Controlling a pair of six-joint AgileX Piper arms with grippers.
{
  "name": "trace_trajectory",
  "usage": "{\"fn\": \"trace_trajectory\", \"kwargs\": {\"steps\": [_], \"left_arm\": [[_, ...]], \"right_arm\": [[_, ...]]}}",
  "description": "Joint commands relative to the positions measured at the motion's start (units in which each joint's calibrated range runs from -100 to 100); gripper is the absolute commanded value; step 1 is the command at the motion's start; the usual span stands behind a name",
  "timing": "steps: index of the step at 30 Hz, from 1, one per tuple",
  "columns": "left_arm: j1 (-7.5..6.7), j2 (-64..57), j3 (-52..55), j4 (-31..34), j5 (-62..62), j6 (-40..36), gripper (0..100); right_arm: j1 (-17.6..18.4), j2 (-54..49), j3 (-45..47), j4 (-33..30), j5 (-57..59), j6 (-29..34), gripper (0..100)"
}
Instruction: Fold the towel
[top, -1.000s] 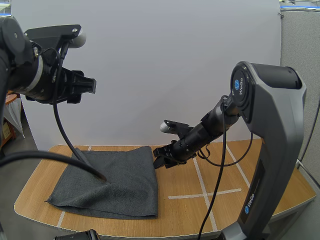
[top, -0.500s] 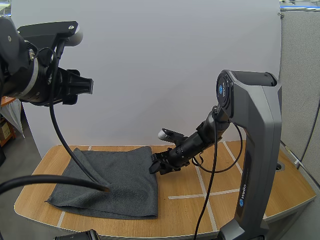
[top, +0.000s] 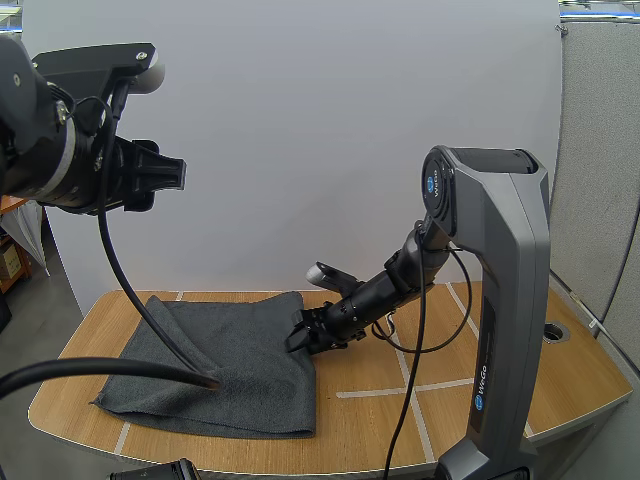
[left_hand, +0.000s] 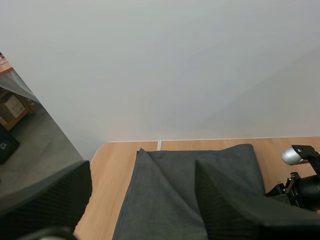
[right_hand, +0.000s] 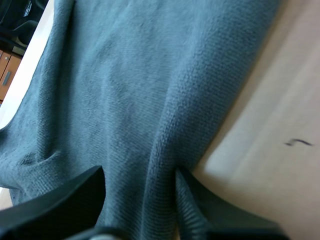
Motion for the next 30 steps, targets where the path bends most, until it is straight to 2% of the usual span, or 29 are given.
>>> {"fn": "trace_trajectory", "kwargs": {"steps": [1, 3, 6, 10, 25, 30], "left_arm": [[-0.01, -0.30, 0.26, 0.80, 0.41, -0.35, 94], [-0.01, -0.30, 0.26, 1.75, 0.41, -0.35, 94], [-0.01, -0.30, 0.26, 2.22, 0.41, -0.35, 94], [-0.01, -0.30, 0.26, 2.24, 0.75, -0.35, 94], [-0.01, -0.30, 0.26, 1.33, 0.82, -0.35, 94], [-0.01, -0.30, 0.26, 0.41, -0.24, -0.35, 94]], "right_arm": [[0.27, 0.27, -0.02, -0.65, 0.25, -0.74, 62], [0.18, 0.27, -0.02, -0.65, 0.08, -0.74, 41], [-0.28, 0.27, -0.02, -0.65, 0.08, -0.74, 0], [-1.11, -0.12, -0.02, -1.44, 0.26, -0.56, 0], [-7.81, -11.80, -0.02, -15.76, 2.60, 2.46, 0], [-10.12, -15.61, -0.02, -18.26, 4.32, 2.65, 0]]}}
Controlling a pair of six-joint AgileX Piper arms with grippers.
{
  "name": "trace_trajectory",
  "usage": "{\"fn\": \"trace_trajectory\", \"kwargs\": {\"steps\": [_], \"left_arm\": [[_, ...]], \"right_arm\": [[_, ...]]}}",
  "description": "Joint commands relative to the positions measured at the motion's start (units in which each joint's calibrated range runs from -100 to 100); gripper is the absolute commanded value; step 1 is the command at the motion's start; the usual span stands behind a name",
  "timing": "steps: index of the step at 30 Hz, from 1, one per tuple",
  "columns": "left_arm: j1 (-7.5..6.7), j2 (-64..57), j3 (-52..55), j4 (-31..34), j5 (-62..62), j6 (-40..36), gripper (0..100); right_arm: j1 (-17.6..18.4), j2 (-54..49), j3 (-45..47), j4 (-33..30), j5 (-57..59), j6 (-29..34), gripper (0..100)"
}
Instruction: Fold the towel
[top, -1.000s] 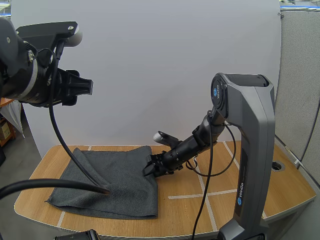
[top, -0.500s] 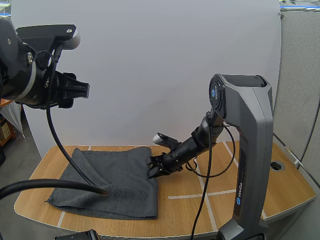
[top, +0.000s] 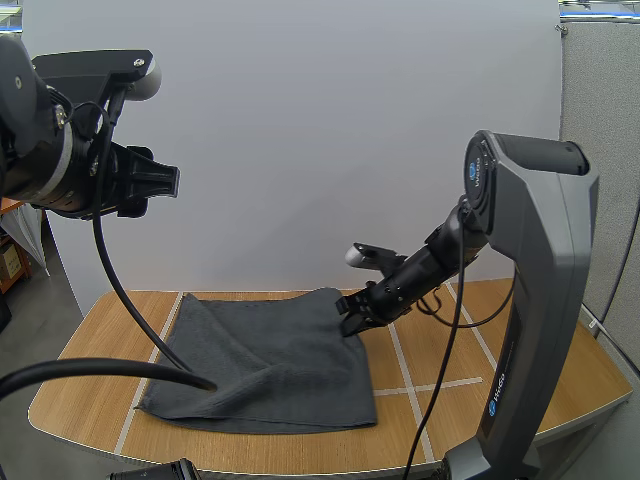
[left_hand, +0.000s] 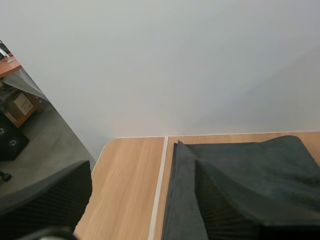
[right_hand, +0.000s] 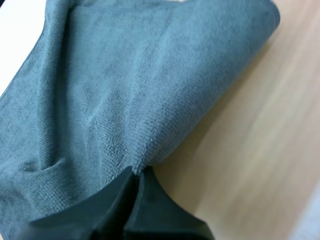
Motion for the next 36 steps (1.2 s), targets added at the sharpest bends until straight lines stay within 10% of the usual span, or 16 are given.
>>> {"fn": "trace_trajectory", "kwargs": {"steps": [1, 30, 36], "left_arm": [[-0.01, -0.30, 0.26, -1.79, -0.94, -0.35, 94], [-0.01, 1.63, 0.52, -6.27, -7.73, 1.88, 94], [-0.01, 1.63, 0.52, -6.53, -9.56, 1.88, 94]], "right_arm": [[-4.38, -7.59, -0.02, -6.83, 4.22, 1.01, 0], [-12.90, -8.84, -4.49, -17.97, 6.26, 0.63, 0], [-12.90, -8.84, -4.49, -18.79, 6.26, 0.99, 48]]}}
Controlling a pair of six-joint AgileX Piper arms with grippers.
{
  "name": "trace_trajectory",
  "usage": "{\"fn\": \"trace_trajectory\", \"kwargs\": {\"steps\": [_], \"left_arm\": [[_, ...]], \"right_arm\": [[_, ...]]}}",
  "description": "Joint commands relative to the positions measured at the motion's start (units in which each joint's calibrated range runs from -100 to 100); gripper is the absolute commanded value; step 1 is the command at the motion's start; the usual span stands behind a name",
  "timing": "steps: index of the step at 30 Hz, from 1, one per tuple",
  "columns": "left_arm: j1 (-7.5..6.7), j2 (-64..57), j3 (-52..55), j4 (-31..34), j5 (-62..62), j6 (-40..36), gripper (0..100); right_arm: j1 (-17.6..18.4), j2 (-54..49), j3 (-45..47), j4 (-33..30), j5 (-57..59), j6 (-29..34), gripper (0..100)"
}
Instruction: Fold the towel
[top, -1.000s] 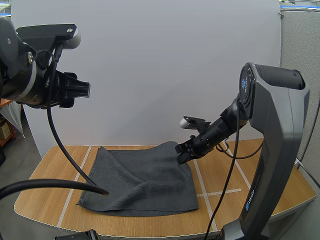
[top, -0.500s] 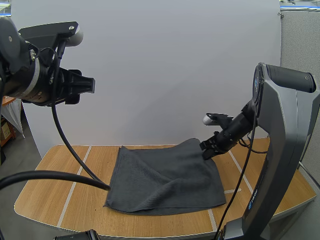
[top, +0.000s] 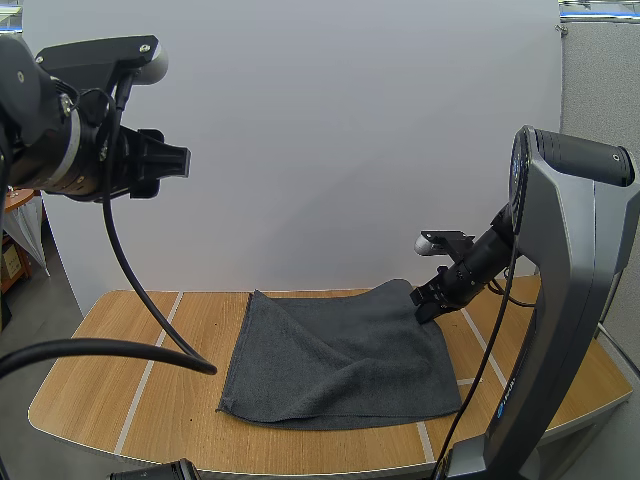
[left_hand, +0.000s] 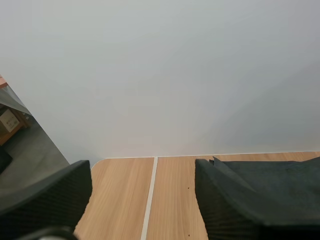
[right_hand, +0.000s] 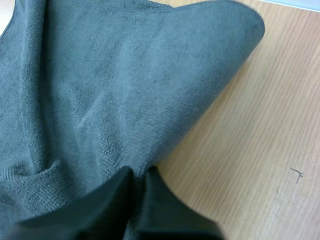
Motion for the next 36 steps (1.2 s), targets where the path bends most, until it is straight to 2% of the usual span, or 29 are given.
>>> {"fn": "trace_trajectory", "kwargs": {"steps": [1, 3, 6, 16, 18, 20, 23, 26, 28, 36], "left_arm": [[-0.01, 0.29, 0.22, -0.90, -4.29, 0.41, 94], [-0.01, 0.29, 0.22, -0.77, -2.84, 1.66, 94], [-0.01, 0.29, 0.22, -0.77, -1.16, 2.65, 94], [-0.01, 4.38, 4.42, -3.50, 1.28, 9.24, 94], [-0.01, 6.28, 6.64, -5.60, 0.88, 11.71, 94], [-0.01, 8.30, 8.59, -7.50, 0.88, 13.27, 94], [-0.01, 10.77, 10.87, -8.55, 0.88, 13.17, 94], [-0.01, 11.73, 12.72, -8.30, 1.40, 13.06, 94], [-0.01, 11.73, 14.58, -7.35, 1.08, 13.06, 94], [-0.01, 11.73, 19.89, -6.85, -2.76, 14.02, 94]], "right_arm": [[-0.20, -1.08, -0.38, -2.09, 0.72, 0.40, 56], [-0.20, -1.08, -0.38, -2.09, 0.72, 0.40, 76], [-0.20, -1.08, -0.38, -1.98, 0.03, 0.40, 99], [-0.20, -6.09, -0.38, 3.70, 3.65, 0.66, 100], [-0.20, -7.27, -0.38, 4.08, 5.65, 0.44, 84], [-0.20, -8.15, -0.38, 4.17, 6.83, 0.44, 57], [-0.20, -8.41, -0.38, 4.54, 7.06, 0.58, 25], [-0.20, -8.41, -0.38, 4.54, 7.69, 2.31, 5], [-0.20, -8.41, -0.38, 4.66, 8.81, 2.70, 0], [-0.20, -8.41, -0.38, 6.39, 12.66, 2.70, 0]]}}
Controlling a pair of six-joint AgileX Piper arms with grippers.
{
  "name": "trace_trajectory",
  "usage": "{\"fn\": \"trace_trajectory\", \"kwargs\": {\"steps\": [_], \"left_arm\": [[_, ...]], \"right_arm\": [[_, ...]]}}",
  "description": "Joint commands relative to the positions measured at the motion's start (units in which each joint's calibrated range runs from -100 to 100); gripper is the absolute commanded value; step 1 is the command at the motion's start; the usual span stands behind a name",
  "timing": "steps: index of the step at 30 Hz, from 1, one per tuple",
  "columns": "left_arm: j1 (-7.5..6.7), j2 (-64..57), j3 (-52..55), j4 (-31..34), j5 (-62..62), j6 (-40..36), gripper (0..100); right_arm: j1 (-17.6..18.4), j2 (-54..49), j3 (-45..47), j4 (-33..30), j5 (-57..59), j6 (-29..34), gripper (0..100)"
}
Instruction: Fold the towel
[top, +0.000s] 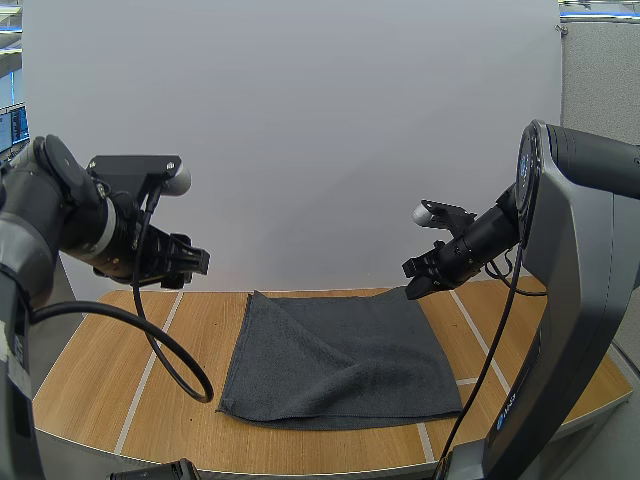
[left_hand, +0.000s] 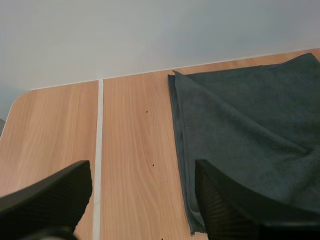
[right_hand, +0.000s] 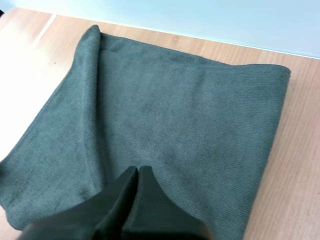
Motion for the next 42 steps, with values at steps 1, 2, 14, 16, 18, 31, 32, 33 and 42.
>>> {"fn": "trace_trajectory", "kwargs": {"steps": [1, 2, 14, 16, 18, 31, 32, 33, 42], "left_arm": [[-0.01, 0.28, 3.95, -0.08, -3.40, 1.02, 94], [-0.01, 0.56, 4.26, -0.28, -3.63, 1.02, 94], [-0.01, 23.02, 4.40, -20.63, -1.08, 16.26, 94], [-0.01, 27.16, 4.40, -22.00, -0.86, 18.55, 94], [-0.07, 31.10, 3.94, -23.93, 0.68, 21.05, 94], [-0.19, 43.73, 0.12, -29.61, 1.17, 28.39, 0], [-0.56, 44.24, 0.12, -29.00, -0.02, 28.93, 0], [-1.18, 44.62, 0.12, -28.06, -1.62, 29.18, 0], [-11.41, 49.47, 0.12, -19.30, -22.06, 26.30, 0]], "right_arm": [[-0.20, -0.76, -0.38, 1.42, 4.04, 0.12, 0], [-0.20, -0.76, -0.38, 1.42, 4.60, 0.12, 0], [0.33, -0.76, -0.38, 3.73, 5.40, -2.50, 0], [1.04, -0.61, -0.38, 4.22, 5.40, -2.83, 0], [2.18, 0.11, -0.38, 4.36, 3.06, -2.82, 0], [7.59, 6.75, -0.38, 5.31, -17.64, -2.71, 0], [7.59, 7.43, -0.50, 5.63, -18.87, -2.71, 0], [7.59, 7.93, -0.64, 5.63, -20.10, -2.71, 0], [7.59, 12.63, -3.25, 6.08, -24.20, -2.95, 0]]}}
